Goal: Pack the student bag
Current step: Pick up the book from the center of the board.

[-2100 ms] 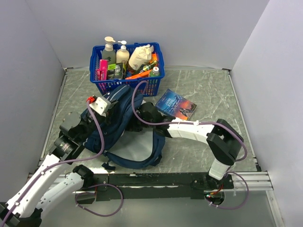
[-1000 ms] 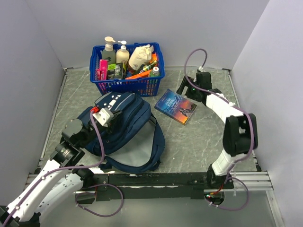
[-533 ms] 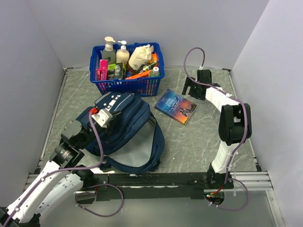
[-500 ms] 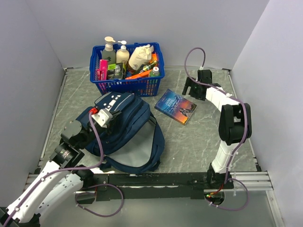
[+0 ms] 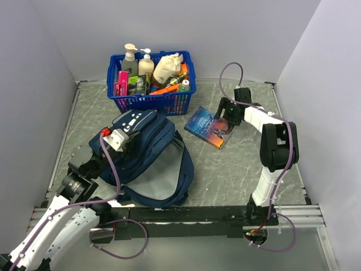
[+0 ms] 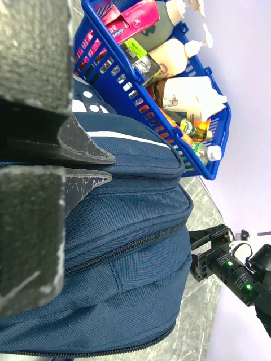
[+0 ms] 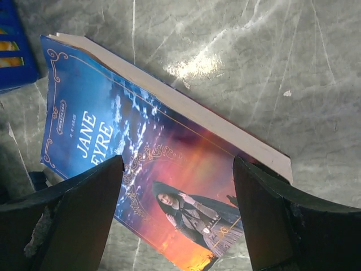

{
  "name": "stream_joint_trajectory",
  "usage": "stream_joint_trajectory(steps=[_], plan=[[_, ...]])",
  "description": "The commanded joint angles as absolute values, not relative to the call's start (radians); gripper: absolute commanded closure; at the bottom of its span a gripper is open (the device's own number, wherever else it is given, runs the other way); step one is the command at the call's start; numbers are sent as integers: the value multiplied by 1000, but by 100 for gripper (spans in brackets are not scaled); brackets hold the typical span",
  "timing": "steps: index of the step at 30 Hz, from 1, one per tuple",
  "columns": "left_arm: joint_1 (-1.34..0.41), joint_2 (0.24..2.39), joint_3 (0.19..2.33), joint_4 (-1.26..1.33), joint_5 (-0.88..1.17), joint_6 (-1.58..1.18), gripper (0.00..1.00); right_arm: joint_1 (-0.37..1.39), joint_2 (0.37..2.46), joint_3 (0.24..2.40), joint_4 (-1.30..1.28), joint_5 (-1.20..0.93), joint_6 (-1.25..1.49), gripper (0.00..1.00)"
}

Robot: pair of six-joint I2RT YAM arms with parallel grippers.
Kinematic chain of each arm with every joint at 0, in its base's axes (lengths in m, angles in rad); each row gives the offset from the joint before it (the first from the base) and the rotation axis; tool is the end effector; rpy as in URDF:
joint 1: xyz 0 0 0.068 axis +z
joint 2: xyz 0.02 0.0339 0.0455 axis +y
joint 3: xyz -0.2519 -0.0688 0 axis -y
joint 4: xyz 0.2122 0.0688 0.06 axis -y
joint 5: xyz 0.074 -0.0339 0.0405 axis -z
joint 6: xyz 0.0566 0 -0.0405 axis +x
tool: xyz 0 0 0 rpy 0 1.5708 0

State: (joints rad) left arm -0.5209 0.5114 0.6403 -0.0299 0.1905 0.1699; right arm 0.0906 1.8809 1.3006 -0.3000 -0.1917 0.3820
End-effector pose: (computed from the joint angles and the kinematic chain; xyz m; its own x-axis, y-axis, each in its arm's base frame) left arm 0.1092 -0.0750 0.3364 0.1948 0.0797 -0.9776 0.6282 0.7553 0.1867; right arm 0.3872 0.0460 0.1873 -0.7906 0.2956 -0.5363 0.0916 0.9230 0.3737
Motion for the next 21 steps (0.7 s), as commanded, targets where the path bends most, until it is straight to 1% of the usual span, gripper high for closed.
stream_joint_trajectory(steps=[1,7,12,15,21], plan=[[-496,486,696,52,169,169,99,84,1904,1382,-307,-172,359,15],[-482,474,693,48,192,141,99,81,1879,1397,-262,-207,377,15],[-474,463,692,44,206,140,99,81,1959,1514,-354,-183,373,14],[-471,451,684,25,233,181,99,75,1991,1500,-338,-193,390,13],[-463,431,675,23,230,216,99,69,2005,1442,-342,-255,396,16]])
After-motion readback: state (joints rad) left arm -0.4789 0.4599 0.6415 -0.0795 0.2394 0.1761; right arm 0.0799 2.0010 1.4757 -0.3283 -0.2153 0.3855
